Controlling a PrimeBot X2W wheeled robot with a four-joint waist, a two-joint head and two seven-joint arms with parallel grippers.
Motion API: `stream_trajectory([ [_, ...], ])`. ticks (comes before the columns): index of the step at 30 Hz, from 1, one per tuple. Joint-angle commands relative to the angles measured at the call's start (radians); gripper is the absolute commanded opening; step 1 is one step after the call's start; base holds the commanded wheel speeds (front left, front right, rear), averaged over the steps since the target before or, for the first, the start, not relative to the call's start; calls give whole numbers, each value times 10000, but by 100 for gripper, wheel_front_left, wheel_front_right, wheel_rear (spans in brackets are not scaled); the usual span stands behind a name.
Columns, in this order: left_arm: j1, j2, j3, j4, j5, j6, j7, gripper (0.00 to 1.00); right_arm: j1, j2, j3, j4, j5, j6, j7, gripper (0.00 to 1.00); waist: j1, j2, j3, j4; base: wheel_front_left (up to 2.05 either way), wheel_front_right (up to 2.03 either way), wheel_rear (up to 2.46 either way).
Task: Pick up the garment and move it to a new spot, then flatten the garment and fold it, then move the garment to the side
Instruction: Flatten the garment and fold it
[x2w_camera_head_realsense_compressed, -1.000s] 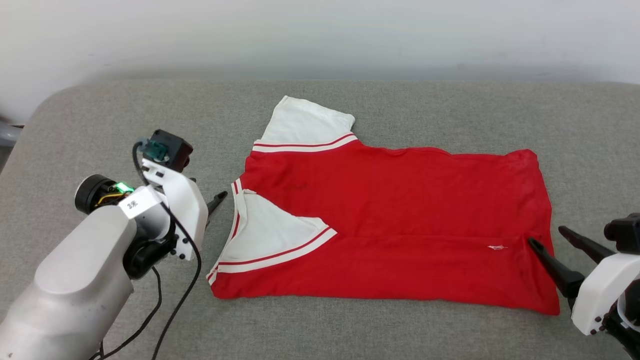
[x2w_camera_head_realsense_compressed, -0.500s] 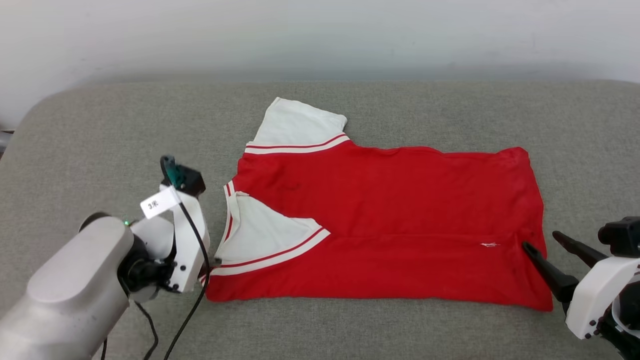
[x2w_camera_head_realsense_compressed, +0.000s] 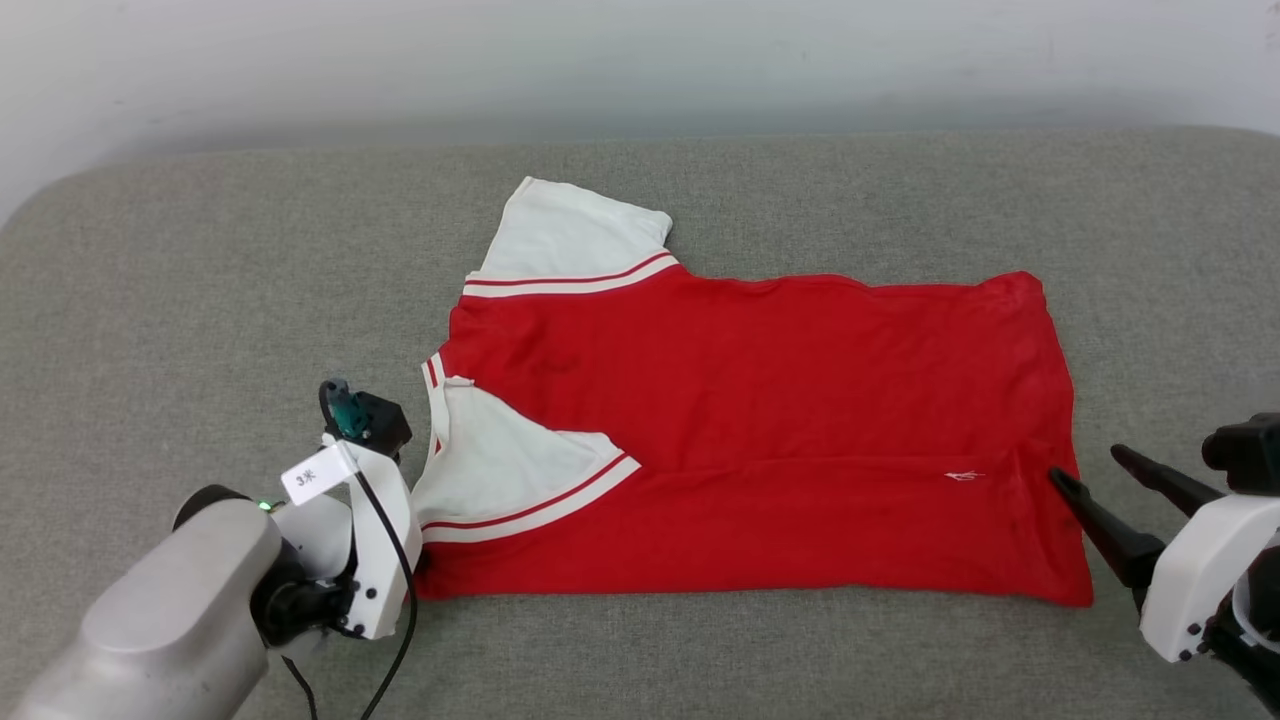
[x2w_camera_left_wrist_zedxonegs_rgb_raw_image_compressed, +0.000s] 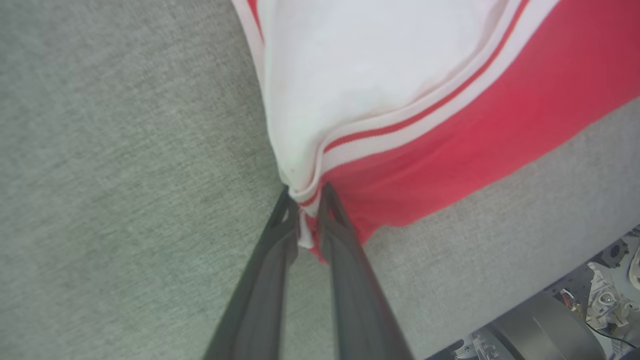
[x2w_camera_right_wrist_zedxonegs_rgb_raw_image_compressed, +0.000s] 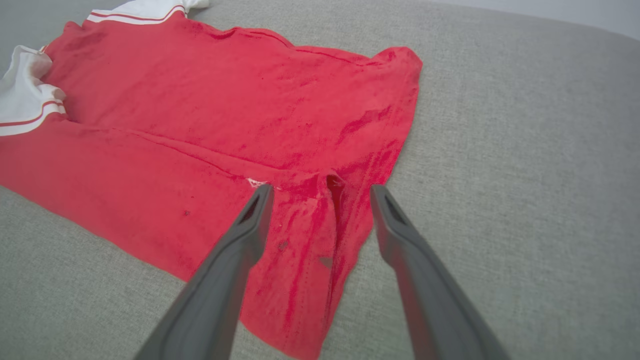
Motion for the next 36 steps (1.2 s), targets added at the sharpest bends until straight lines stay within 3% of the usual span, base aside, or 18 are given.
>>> stream_trajectory([
  [1, 374, -102, -161, 28, 58, 3, -105, 0, -131, -87, -58, -90, -57, -12, 58, 100, 1, -1, -73, 4, 0, 0, 0],
  [7, 221, 344, 21, -806, 125, -3, -985, 0, -373, -865, -318, -650, -185, -12, 911, 100, 1, -1, -315, 43, 0, 0, 0],
  [15, 264, 766, 195, -2127, 323, 268, -1411, 0, -206, -1726, -432, -1567, 368, -10, 3909, 100, 1, -1, -238, 143, 0, 0, 0],
  [23, 258, 859, 155, -2986, 540, 623, -1401, 0, -243, -871, -82, -1039, 124, -12, 4989, 100, 1, -1, 120, 300, 0, 0, 0],
  [35, 501, 773, 232, -3113, 412, 824, -1711, 0, -467, 522, 1286, 1606, 84, -7, 4223, 100, 1, -1, 440, 486, 0, 0, 0],
  [36, 573, 782, 229, -3080, 385, 830, -1760, 0, -471, 552, 1420, 1688, 128, -1, 4090, 82, 1, -1, 401, 478, 0, 0, 0],
])
